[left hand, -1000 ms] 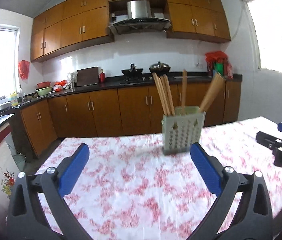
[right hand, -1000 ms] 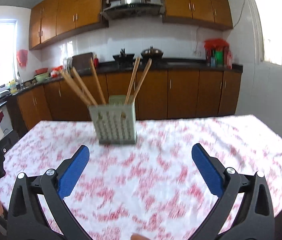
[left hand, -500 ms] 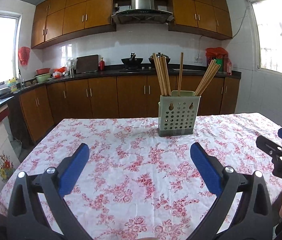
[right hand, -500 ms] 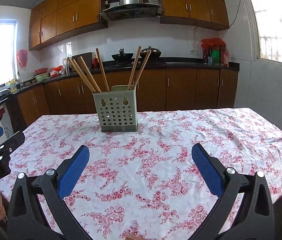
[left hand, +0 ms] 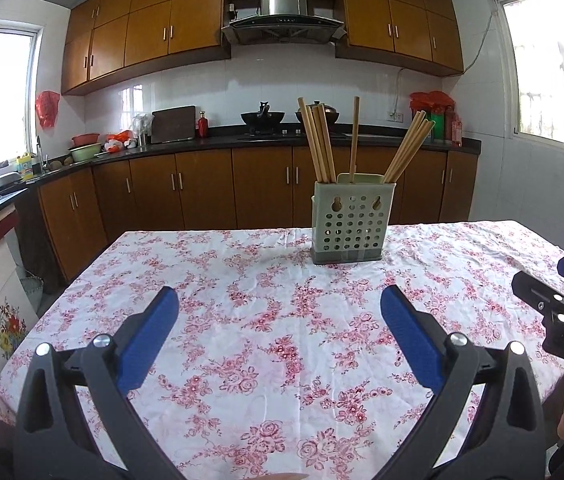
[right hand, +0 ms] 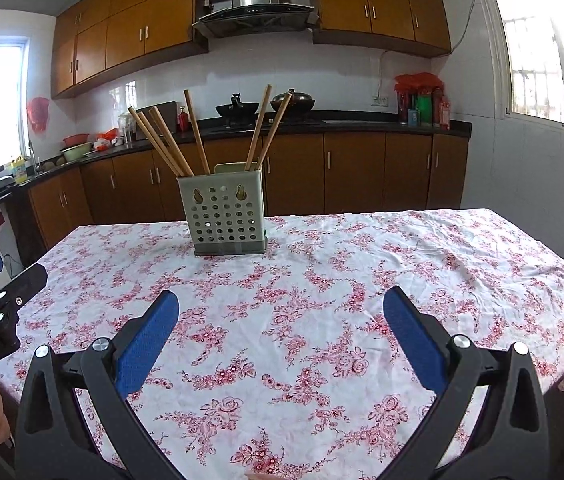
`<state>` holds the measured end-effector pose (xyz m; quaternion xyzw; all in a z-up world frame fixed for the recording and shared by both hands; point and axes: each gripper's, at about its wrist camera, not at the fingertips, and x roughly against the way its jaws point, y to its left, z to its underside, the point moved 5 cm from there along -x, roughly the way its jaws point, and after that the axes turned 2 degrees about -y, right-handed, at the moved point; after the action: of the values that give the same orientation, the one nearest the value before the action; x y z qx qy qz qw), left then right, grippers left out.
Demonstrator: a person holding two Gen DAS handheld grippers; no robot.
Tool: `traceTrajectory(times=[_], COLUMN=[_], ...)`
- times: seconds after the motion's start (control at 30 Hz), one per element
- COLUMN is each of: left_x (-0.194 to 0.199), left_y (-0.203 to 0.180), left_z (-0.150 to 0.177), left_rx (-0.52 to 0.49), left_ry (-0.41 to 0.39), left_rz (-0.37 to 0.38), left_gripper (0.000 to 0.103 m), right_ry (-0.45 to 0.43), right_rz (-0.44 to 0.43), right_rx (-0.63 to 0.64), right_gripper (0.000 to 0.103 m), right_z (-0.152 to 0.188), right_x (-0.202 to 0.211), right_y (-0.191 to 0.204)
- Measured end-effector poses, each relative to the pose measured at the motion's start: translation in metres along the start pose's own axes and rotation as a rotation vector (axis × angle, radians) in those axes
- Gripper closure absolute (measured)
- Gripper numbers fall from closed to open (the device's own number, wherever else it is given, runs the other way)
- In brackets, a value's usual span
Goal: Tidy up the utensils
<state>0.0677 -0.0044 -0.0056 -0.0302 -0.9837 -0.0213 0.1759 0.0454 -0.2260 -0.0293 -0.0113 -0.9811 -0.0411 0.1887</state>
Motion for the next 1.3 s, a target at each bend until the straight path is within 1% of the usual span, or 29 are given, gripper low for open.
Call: traceTrajectory(times=[1.3], left_x=[-0.0013], left_y=[-0.0045], left_z=[0.0012], left_rx=[0.002], left_ry=[0.007], left_rz=[0.011], left_gripper=[0.004], right_ry=[0.010], right_rz=[0.000], right_rx=[-0.009], right_gripper=[0.002], right_z=[0.0024], right_x=[-0.0009], right_y=[0.0031])
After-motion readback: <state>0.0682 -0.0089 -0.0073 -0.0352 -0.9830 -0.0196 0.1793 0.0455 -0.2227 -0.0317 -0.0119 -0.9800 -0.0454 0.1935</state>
